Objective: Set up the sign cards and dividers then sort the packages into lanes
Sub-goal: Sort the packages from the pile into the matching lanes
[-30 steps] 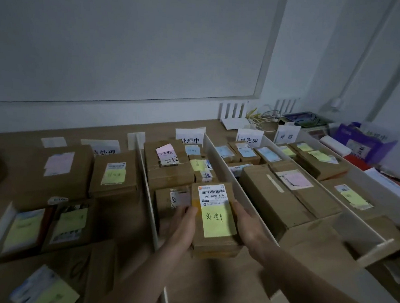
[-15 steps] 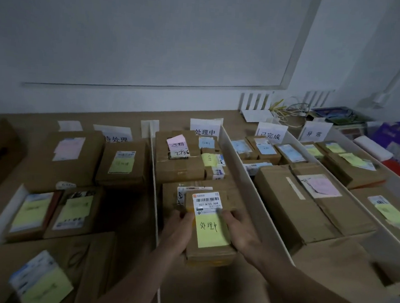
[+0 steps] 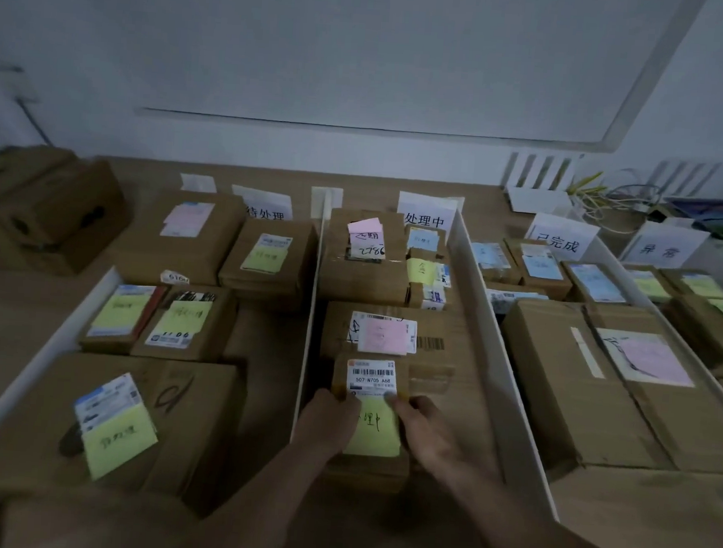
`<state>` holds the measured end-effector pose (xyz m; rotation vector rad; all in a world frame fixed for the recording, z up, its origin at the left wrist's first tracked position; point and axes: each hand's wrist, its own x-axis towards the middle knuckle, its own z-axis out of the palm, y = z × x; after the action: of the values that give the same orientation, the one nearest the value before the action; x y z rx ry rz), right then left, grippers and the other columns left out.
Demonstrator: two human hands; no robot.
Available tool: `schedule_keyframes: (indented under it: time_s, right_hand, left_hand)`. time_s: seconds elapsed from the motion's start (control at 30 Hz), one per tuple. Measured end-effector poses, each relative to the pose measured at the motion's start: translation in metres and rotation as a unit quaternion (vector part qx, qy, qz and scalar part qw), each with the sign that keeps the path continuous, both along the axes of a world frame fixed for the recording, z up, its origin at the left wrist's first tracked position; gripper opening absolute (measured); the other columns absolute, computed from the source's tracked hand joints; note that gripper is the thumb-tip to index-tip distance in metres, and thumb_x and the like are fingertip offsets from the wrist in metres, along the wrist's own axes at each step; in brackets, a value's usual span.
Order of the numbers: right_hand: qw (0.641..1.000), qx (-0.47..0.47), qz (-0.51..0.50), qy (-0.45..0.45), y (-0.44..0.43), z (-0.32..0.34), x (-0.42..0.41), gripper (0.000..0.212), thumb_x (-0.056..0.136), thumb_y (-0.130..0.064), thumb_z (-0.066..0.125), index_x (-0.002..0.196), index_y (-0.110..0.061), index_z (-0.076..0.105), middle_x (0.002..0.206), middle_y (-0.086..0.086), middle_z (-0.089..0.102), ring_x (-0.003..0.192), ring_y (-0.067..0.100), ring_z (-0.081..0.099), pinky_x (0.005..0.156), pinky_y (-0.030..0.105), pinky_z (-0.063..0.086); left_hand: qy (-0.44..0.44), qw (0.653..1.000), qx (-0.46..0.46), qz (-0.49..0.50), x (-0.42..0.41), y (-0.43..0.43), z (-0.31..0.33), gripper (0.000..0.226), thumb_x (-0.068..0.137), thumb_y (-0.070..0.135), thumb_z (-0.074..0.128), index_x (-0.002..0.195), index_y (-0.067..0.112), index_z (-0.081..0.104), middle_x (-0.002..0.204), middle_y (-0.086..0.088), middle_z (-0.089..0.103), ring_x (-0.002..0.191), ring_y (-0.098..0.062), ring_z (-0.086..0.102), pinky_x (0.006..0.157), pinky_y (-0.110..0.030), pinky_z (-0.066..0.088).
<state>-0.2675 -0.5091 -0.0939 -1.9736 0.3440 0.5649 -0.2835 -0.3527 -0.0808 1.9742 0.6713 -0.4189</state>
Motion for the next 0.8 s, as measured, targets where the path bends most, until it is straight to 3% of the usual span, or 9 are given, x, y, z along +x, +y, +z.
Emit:
schedule_keyframes:
  time_s: [0.07, 0.13, 0.27, 0.33, 0.5, 0.6, 0.7, 0.8]
  right_hand:
    - [1.0, 0.013, 0.004, 0.007, 0.002, -0.005, 0.001, 0.033, 0.097, -0.059, 0.051, 0.118, -0.033, 0.053, 0.095, -0.013, 0.057, 0.083, 0.008, 0.053, 0.082, 0.034, 0.047]
    - [0.999, 0.032, 0.012, 0.006, 0.005, -0.008, 0.0, 0.035, 0.099, -0.056, 0.051, 0.126, -0.034, 0.055, 0.1, -0.013, 0.058, 0.086, 0.007, 0.053, 0.075, 0.032, 0.046]
    - [0.998, 0.032, 0.05, 0.002, 0.011, -0.013, -0.001, 0.037, 0.101, -0.048, 0.052, 0.134, -0.033, 0.058, 0.115, -0.006, 0.065, 0.101, 0.015, 0.06, 0.076, 0.03, 0.047]
    - [0.998, 0.024, 0.056, 0.005, 0.013, -0.016, 0.0, 0.036, 0.1, -0.039, 0.055, 0.135, -0.031, 0.058, 0.118, -0.002, 0.067, 0.104, 0.019, 0.062, 0.079, 0.031, 0.048]
    - [0.998, 0.027, 0.053, 0.012, 0.018, -0.022, 0.004, 0.035, 0.097, -0.023, 0.056, 0.132, -0.028, 0.058, 0.097, -0.004, 0.064, 0.084, 0.015, 0.059, 0.058, 0.024, 0.041]
    - [0.998, 0.031, 0.054, 0.002, 0.02, -0.026, 0.004, 0.032, 0.097, -0.021, 0.057, 0.127, -0.029, 0.059, 0.086, -0.009, 0.06, 0.077, 0.012, 0.057, 0.054, 0.022, 0.04]
    - [0.998, 0.04, 0.055, -0.001, 0.019, -0.028, 0.003, 0.03, 0.097, -0.021, 0.057, 0.126, -0.029, 0.061, 0.081, -0.011, 0.058, 0.074, 0.01, 0.055, 0.054, 0.022, 0.039]
    - [0.997, 0.048, 0.055, -0.004, 0.019, -0.024, 0.001, 0.029, 0.097, -0.023, 0.058, 0.125, -0.03, 0.062, 0.082, -0.011, 0.059, 0.072, 0.007, 0.055, 0.052, 0.019, 0.039]
  left_hand:
    - [0.011, 1.0, -0.004, -0.001, 0.001, -0.001, -0.002, 0.036, 0.095, 0.034, 0.052, 0.119, 0.008, 0.054, 0.098, -0.003, 0.061, 0.086, -0.017, 0.059, 0.067, -0.03, 0.043]
    - [0.018, 1.0, -0.005, -0.005, 0.002, -0.002, -0.002, 0.042, 0.092, 0.034, 0.053, 0.126, 0.009, 0.051, 0.102, -0.002, 0.059, 0.086, -0.015, 0.057, 0.068, -0.03, 0.044]
    - [0.028, 0.999, 0.003, -0.022, 0.006, -0.003, -0.006, 0.062, 0.086, 0.035, 0.053, 0.143, 0.015, 0.038, 0.131, -0.01, 0.052, 0.106, -0.025, 0.056, 0.079, -0.034, 0.045]
    - [0.032, 0.999, 0.009, -0.028, 0.008, -0.004, -0.009, 0.068, 0.083, 0.032, 0.053, 0.147, 0.02, 0.035, 0.134, -0.01, 0.049, 0.107, -0.026, 0.055, 0.084, -0.036, 0.046]
    - [0.045, 0.997, 0.037, -0.046, 0.01, -0.008, -0.005, 0.063, 0.091, 0.028, 0.052, 0.148, 0.014, 0.03, 0.141, -0.015, 0.037, 0.119, -0.031, 0.05, 0.101, -0.043, 0.045]
    - [0.048, 0.994, 0.09, -0.049, 0.013, -0.011, -0.006, 0.057, 0.094, 0.032, 0.052, 0.144, 0.009, 0.037, 0.145, -0.018, 0.036, 0.128, -0.036, 0.046, 0.106, -0.043, 0.042]
    - [0.057, 0.991, 0.089, -0.081, 0.013, -0.012, -0.011, 0.078, 0.081, 0.05, 0.042, 0.149, 0.012, 0.034, 0.149, -0.016, 0.034, 0.132, -0.036, 0.036, 0.107, -0.046, 0.04]
    - [0.06, 0.991, 0.081, -0.083, 0.013, -0.011, -0.014, 0.09, 0.07, 0.052, 0.04, 0.151, 0.015, 0.029, 0.151, -0.015, 0.03, 0.135, -0.036, 0.032, 0.109, -0.051, 0.038]
